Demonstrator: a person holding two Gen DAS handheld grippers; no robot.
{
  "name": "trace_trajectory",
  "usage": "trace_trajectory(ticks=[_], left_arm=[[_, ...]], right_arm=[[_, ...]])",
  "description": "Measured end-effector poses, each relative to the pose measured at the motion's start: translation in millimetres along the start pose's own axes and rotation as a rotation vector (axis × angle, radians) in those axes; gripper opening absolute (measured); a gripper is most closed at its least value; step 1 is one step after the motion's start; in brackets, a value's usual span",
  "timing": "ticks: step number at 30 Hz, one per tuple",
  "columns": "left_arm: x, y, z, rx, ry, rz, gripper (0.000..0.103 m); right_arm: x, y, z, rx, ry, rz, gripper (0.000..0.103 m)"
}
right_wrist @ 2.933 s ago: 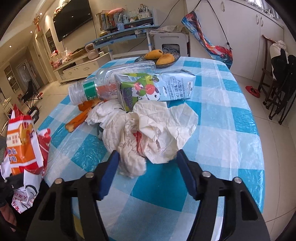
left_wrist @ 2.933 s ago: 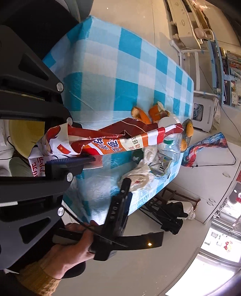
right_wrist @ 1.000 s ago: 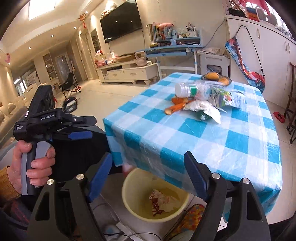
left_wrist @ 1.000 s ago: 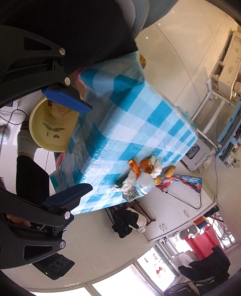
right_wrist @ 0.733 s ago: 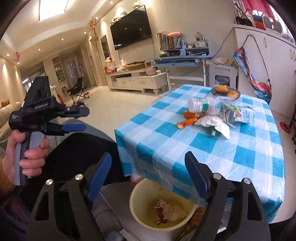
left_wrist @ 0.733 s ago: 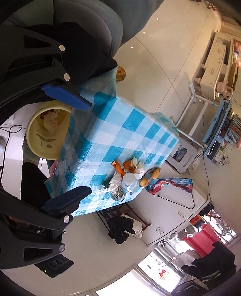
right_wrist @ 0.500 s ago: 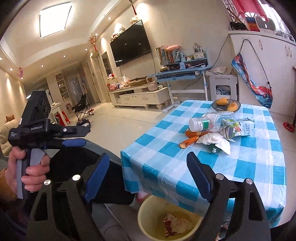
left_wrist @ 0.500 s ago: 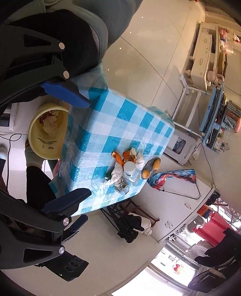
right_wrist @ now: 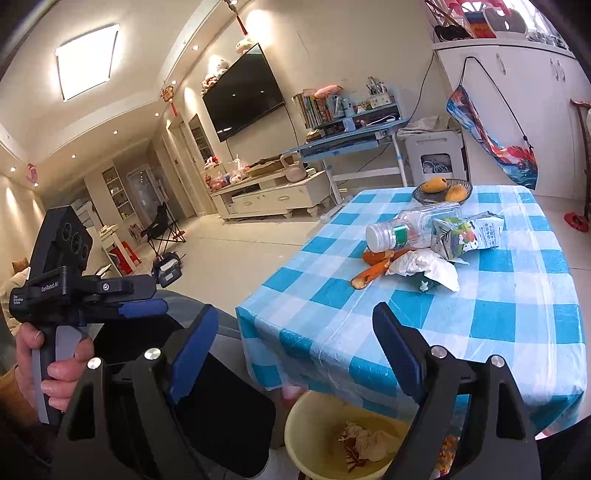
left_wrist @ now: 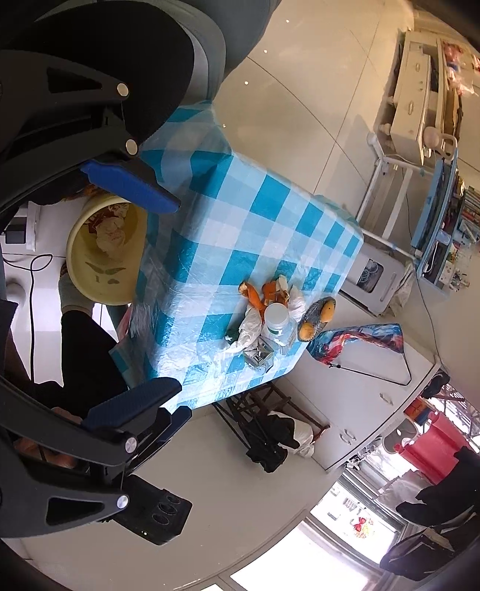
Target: Collect trash
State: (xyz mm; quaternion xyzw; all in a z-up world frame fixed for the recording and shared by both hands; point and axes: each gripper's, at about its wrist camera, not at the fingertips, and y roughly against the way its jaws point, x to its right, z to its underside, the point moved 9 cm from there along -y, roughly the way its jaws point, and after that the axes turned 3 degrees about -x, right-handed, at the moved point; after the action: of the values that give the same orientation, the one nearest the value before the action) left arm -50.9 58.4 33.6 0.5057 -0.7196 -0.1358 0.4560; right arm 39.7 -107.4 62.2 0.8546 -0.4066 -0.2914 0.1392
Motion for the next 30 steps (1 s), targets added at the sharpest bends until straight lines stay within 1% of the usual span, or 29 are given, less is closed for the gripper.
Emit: trace_trajectory(ticks=[5, 9, 13, 16, 19, 21, 23, 25, 30], left_arm=[[-4.0, -9.2, -1.7, -0.017, 0.037, 0.033, 0.087], [2.8, -17.0, -6.6, -0.028, 0.028, 0.057, 0.087], [14.0, -19.7, -8.5, -0.034, 0.014, 0.074, 0.087], [20.8, -17.6, -8.3, -0.032, -0.018, 0.065, 0.087], [18.5, -17.4, -10.0, -0.033, -0.016, 0.055, 0.087], [15.6, -20.7, -11.1, -0.045, -0.006, 0.057, 0.087], [13.2, -25.8, -13.2, -0.054, -0.010, 0.051, 0.087], [11.4, -30.3, -15.4, -0.059, -0.019, 0.043, 0.087], [-0.1, -46.9, -25.6, -0.055, -0.037, -0.015, 0.087]], right_arm=[[-0.2, 5.9, 3.3, 0.002, -0.003, 0.003, 0.082], [3.7, 21.0, 4.9, 0.018, -0.001, 0.026, 0.082], [11.4, 33.3, -1.3, 0.060, -0.060, 0.014, 0.082], [6.2, 32.3, -8.0, 0.072, -0.067, -0.015, 0.082], [-8.4, 29.5, -14.1, 0.075, -0.029, -0.045, 0.082], [-17.7, 28.3, -14.0, 0.074, 0.027, -0.038, 0.083], [-18.8, 25.3, -10.8, 0.066, 0.045, -0.028, 0.085], [-14.2, 22.1, -8.5, 0.055, 0.013, -0.035, 0.085], [-7.1, 22.9, -9.6, 0.052, -0.049, -0.019, 0.085]])
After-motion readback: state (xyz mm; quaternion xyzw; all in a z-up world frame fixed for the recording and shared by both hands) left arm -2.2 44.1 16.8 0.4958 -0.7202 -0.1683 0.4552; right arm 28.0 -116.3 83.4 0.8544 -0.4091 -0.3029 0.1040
